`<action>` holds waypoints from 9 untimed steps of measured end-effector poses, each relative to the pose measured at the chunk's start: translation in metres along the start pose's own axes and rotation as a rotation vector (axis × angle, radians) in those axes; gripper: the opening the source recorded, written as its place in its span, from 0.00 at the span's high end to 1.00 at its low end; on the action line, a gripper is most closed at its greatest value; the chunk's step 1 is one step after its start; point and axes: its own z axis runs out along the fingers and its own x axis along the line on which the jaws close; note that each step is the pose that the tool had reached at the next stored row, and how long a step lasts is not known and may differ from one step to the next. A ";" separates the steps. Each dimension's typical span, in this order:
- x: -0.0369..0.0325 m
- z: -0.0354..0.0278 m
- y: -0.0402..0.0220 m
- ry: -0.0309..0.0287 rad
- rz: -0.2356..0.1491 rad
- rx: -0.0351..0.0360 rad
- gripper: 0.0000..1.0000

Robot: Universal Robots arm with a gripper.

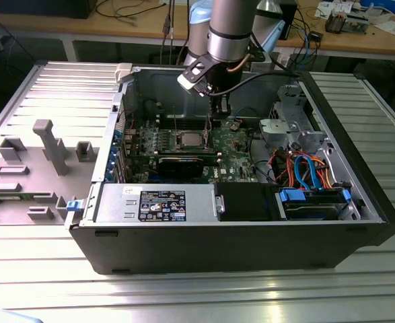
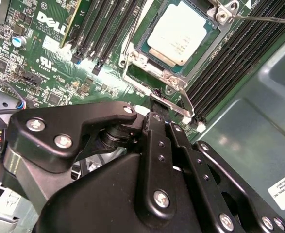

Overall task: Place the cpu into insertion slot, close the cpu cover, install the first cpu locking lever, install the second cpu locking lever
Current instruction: 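Close the cpu cover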

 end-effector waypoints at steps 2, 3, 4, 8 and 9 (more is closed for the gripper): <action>0.0000 0.0000 -0.0004 -0.0001 0.000 0.0000 0.89; 0.0000 0.0000 -0.0006 0.0000 0.000 0.0001 0.89; 0.0000 0.0000 -0.0008 0.0000 0.000 0.0000 0.89; 0.0001 0.0001 -0.0019 0.0000 0.000 0.0000 0.89; 0.0001 0.0001 -0.0021 0.0000 0.000 0.0000 0.89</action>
